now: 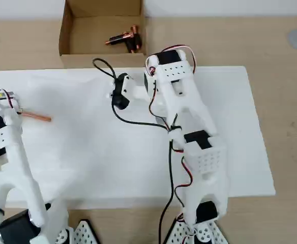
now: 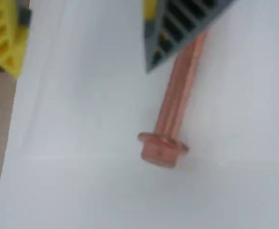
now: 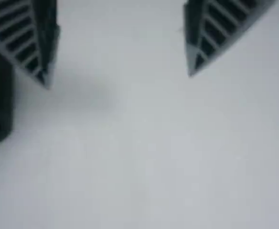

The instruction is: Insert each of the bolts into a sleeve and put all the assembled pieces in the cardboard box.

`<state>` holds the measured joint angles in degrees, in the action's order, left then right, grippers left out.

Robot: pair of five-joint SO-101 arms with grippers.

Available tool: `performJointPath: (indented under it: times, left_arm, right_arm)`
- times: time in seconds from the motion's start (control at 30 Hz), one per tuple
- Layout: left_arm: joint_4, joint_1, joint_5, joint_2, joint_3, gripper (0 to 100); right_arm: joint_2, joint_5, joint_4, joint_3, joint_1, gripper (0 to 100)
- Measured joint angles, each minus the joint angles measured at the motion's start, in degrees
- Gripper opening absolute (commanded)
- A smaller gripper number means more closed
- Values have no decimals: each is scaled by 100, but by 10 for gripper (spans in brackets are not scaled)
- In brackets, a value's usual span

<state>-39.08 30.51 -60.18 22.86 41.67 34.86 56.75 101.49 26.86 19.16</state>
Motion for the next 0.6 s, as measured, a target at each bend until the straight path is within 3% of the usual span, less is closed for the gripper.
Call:
performJointPath:
  times: [0.6]
  left_arm:
    - [0,-70,0,0,0,188]
  right_arm:
    - [316,70,0,1020,-26,224]
